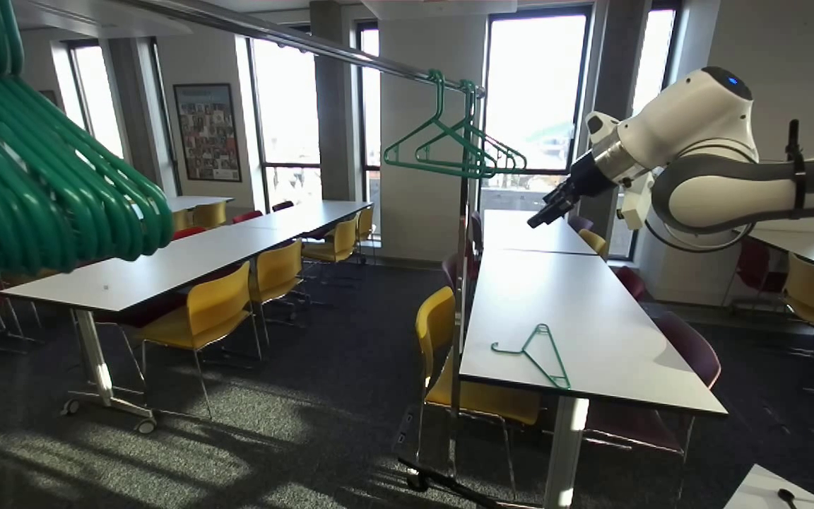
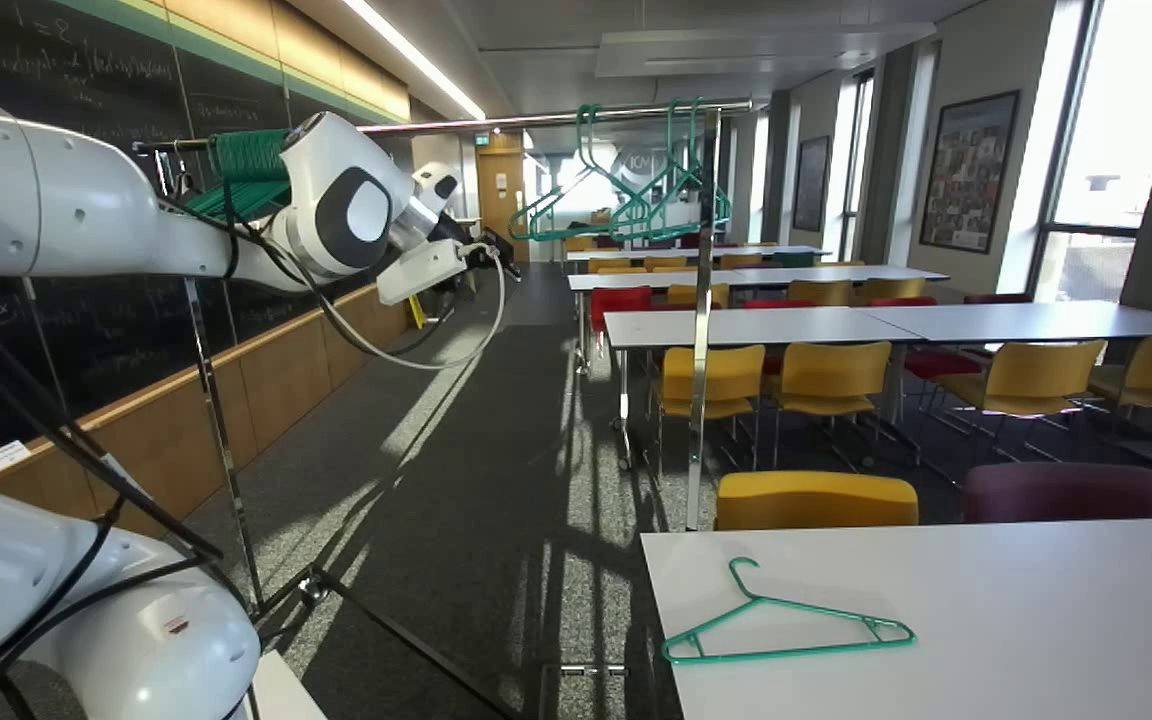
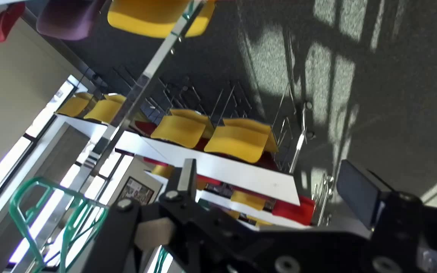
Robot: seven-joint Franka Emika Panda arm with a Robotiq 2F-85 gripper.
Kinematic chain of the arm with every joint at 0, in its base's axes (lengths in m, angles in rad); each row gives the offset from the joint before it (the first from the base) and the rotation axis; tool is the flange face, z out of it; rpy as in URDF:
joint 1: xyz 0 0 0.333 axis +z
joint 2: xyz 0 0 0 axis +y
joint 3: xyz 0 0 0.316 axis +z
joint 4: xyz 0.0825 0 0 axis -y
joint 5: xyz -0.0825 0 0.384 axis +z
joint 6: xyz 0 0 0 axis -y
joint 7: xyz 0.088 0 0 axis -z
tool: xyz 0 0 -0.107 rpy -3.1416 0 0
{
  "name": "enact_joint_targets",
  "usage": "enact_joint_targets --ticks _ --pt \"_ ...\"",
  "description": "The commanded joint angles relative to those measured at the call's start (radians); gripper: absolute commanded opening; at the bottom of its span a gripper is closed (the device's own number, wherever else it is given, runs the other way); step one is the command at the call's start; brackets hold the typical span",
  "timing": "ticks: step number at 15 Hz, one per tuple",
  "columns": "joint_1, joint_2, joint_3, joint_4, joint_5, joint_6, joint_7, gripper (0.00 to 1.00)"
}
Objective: Pick up a coat hanger from the rack and put it on the table
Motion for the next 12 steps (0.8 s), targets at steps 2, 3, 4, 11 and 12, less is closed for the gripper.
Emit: enact_joint_targets --ticks 2,3,4,11,12 --pt "-0.001 0.113 0.063 0.129 0.061 0.160 0.092 1.00" --pt "0.001 0.131 0.070 0.146 0.074 0.184 0.099 1.00" --pt "-0.002 0.149 0.079 0.162 0.082 0.205 0.106 1.00" --pt "-0.022 0.222 0.093 0.222 0.081 0.255 0.123 1.00" --pt "-0.024 0.228 0.093 0.229 0.080 0.255 0.123 1.00"
